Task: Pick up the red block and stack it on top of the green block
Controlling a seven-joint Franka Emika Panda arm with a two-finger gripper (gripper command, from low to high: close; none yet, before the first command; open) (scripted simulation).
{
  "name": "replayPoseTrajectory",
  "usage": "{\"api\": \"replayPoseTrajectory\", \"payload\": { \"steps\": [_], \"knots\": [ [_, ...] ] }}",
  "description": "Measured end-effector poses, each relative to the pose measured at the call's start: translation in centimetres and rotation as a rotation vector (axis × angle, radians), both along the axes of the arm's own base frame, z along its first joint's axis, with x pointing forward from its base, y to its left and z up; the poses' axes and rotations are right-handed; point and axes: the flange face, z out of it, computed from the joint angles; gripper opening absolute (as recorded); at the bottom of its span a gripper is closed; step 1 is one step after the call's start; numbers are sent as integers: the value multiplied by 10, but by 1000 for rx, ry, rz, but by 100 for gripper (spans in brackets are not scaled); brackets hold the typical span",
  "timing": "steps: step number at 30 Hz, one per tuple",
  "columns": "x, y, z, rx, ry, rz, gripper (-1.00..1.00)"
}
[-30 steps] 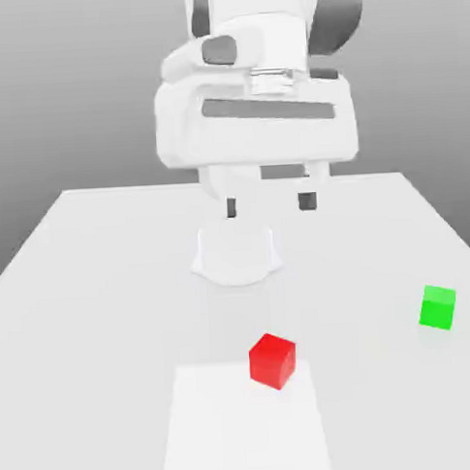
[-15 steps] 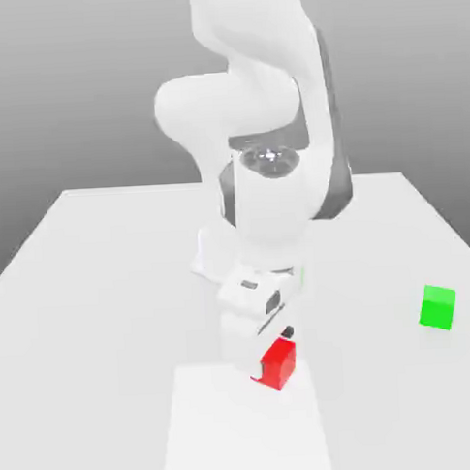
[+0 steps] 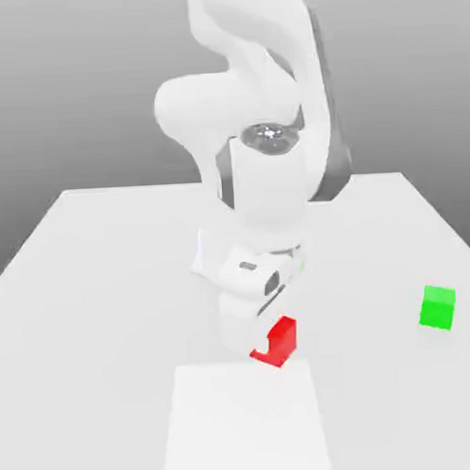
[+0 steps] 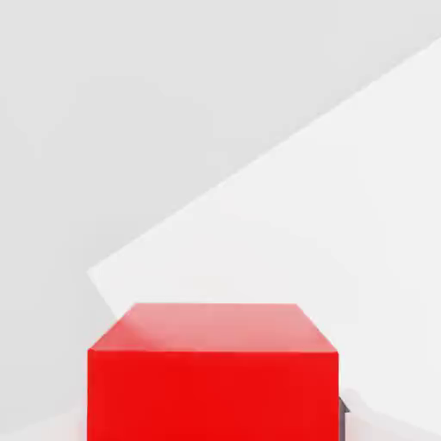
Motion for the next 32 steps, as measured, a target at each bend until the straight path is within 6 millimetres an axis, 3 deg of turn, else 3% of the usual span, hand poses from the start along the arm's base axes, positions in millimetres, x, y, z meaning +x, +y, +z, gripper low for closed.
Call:
{"api": "replayPoseTrajectory", "payload": {
  "steps": [6,11,16,22,24,28,29,32],
  "knots": [
    [-6,74,11,0,0,373,-100],
    [-25,139,19,1,0,706,-100],
    [-58,202,27,1,1,1039,-100],
    [-115,270,37,0,1,1440,-100],
    [-126,281,27,-1,1,1507,-100],
    [-127,283,-11,-2,0,1521,-100],
    [-128,283,-21,-1,0,1523,100],
    [-128,283,-21,-1,0,1523,100]
  ]
}}
